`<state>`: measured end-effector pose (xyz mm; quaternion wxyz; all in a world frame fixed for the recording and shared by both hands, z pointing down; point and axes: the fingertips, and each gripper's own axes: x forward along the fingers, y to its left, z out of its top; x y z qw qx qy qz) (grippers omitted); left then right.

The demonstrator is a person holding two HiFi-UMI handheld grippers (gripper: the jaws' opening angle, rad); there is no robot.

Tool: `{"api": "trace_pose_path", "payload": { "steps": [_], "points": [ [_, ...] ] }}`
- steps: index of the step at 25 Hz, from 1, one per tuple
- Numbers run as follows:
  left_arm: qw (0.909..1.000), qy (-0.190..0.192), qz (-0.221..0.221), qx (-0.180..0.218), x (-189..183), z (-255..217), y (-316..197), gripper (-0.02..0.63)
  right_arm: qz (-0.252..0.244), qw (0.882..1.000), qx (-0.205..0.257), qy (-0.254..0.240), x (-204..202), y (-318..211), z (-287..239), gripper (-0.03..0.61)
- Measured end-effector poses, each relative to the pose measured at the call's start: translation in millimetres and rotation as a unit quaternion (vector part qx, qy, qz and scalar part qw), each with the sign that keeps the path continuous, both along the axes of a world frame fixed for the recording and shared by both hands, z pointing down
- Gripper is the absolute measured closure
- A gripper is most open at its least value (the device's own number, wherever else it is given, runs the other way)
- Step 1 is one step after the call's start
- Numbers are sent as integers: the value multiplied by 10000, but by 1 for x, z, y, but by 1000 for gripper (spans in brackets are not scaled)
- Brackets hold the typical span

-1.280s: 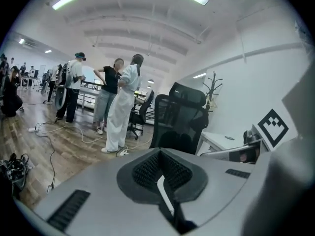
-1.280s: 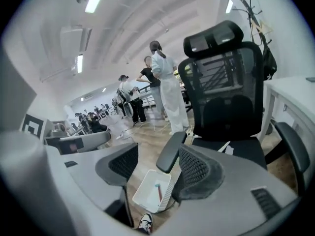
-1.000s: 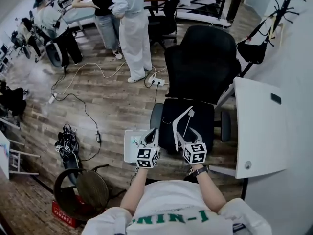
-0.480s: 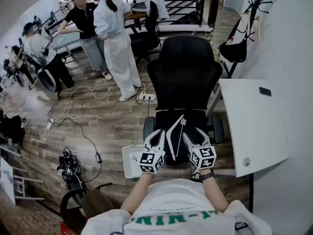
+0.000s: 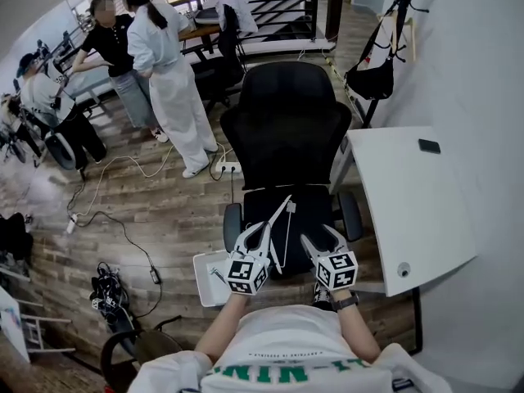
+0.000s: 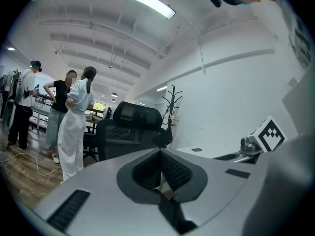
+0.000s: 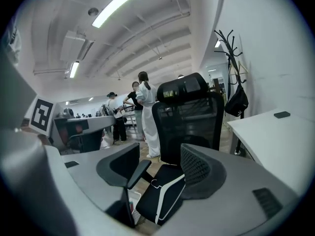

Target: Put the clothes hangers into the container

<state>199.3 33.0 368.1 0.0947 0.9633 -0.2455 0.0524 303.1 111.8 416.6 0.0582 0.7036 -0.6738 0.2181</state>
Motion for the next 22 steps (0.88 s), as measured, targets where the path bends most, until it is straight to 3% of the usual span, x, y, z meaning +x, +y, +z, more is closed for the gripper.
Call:
{"api": "trace_pose_path", "payload": {
  "steps": [8, 13, 22],
  "points": [
    [9977, -318, -220, -558, 11, 59, -19, 600, -343, 9925, -1143, -261, 14, 13, 84, 318],
    [9962, -559, -318, -594, 26, 111, -65, 600, -688, 9850, -1544, -357, 27, -29, 156, 305],
    [9908, -1040, -286, -819, 23, 208, -95, 600, -1188, 9570, -2409, -1100, -7, -67, 304, 276]
  ]
}}
